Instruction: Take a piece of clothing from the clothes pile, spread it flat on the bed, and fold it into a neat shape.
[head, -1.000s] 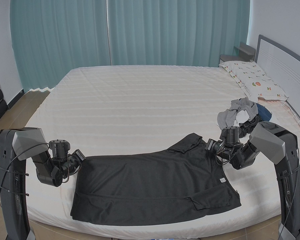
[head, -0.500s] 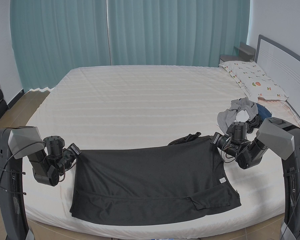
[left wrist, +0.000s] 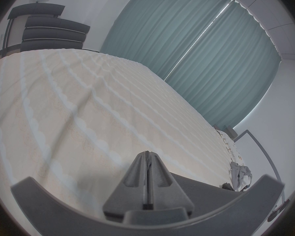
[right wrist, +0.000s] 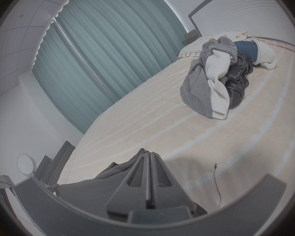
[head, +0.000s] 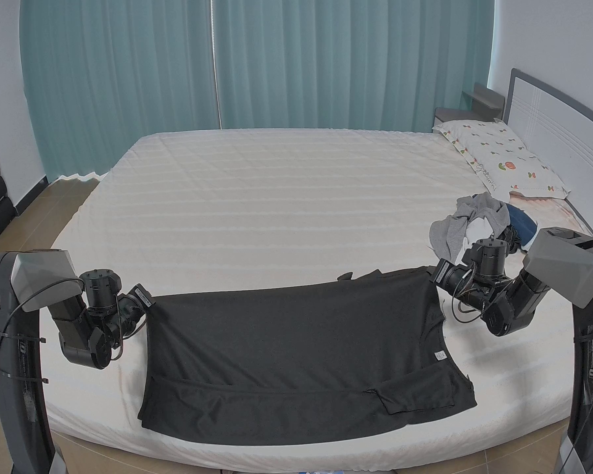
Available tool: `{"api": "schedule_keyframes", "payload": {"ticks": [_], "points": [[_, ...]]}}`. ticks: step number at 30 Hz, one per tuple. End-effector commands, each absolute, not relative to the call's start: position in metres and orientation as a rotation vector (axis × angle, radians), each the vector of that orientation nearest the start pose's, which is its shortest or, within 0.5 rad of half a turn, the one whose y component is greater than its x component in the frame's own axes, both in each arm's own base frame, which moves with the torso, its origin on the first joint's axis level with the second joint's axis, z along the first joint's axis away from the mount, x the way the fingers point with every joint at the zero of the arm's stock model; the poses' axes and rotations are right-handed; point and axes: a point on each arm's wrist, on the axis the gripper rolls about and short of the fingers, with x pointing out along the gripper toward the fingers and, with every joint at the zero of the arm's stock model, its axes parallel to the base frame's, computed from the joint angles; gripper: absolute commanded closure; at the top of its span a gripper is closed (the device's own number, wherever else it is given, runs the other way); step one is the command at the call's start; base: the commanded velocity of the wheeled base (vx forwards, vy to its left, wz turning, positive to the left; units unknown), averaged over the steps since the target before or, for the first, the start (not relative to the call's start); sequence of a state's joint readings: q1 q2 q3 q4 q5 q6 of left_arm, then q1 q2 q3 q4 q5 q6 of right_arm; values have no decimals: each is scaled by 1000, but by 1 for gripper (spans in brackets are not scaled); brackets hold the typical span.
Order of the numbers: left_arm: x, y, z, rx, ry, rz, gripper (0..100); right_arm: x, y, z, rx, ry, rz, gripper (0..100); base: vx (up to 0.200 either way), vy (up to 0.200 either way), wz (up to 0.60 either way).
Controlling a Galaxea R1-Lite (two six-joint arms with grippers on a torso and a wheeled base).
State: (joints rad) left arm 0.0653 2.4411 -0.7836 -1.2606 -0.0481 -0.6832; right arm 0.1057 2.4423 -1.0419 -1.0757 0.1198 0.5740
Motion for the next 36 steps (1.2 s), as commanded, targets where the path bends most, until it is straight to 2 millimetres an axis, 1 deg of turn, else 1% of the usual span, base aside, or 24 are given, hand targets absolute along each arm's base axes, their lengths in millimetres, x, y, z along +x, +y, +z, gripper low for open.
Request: {"api": "schedule_keyframes", "payload": {"ticks": [1, 2, 3, 5, 6, 7, 15, 19, 22, 27, 29, 32, 36], "points": [[383, 24, -26, -690, 374, 151, 100, 426, 45, 7, 569, 367, 127, 100, 0, 0, 0], [382, 24, -27, -684, 379, 152, 100, 425, 45, 11, 571, 364, 127, 100, 0, 0, 0], [380, 25, -27, -674, 383, 152, 100, 421, 44, 10, 568, 381, 124, 100, 0, 0, 0], [377, 25, -29, -649, 397, 151, 100, 411, 47, 2, 561, 424, 131, 100, 0, 0, 0], [377, 25, -29, -649, 397, 151, 100, 411, 47, 2, 561, 424, 131, 100, 0, 0, 0], [375, 25, -30, -629, 396, 148, 100, 406, 48, 0, 544, 450, 158, 100, 0, 0, 0], [374, 29, -28, -624, 336, 139, 100, 403, 42, -6, 533, 475, 149, 100, 0, 0, 0], [368, 32, -30, -579, 341, 130, 100, 402, 35, -5, 536, 478, 136, 100, 0, 0, 0], [365, 31, -31, -578, 360, 112, 100, 397, 31, -8, 542, 497, 135, 100, 0, 0, 0], [358, 31, -31, -580, 363, 68, 100, 388, 26, -4, 555, 519, 166, 100, 0, 0, 0], [353, 31, -31, -573, 359, 38, 100, 383, 24, 1, 560, 523, 177, 100, 0, 0, 0], [348, 32, -31, -555, 364, 14, 100, 376, 21, 3, 566, 537, 185, 100, 0, 0, 0], [333, 38, -34, -482, 396, -43, 100, 359, 16, -3, 544, 591, 201, 100, 0, 0, 0]]}}
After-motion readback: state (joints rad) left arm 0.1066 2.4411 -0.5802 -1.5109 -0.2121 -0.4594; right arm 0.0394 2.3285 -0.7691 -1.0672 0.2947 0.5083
